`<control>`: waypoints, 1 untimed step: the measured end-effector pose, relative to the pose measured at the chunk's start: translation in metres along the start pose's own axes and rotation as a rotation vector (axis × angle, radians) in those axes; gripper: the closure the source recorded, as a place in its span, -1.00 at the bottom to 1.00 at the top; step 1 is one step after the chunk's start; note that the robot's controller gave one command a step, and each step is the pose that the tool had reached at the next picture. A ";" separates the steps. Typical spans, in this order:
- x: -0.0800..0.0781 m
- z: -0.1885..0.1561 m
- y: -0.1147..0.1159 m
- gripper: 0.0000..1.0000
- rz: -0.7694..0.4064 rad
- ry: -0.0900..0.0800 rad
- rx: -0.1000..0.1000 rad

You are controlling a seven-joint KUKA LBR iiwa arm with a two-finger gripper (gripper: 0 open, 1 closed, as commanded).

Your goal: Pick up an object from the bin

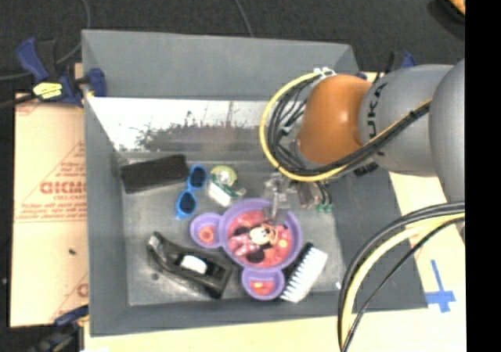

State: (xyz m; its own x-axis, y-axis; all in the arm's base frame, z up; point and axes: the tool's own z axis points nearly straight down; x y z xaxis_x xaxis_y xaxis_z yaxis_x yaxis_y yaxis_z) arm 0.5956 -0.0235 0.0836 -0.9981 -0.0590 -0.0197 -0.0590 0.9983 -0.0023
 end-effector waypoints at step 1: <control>-0.001 -0.006 0.000 1.00 0.000 -0.003 0.000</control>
Offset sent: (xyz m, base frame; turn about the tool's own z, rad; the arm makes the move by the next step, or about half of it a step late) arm 0.0001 0.0000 0.0737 0.0000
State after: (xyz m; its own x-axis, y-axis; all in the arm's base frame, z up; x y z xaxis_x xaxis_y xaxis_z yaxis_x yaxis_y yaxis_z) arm 0.5963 -0.0238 0.0899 -0.9980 -0.0588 -0.0230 -0.0587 0.9983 -0.0027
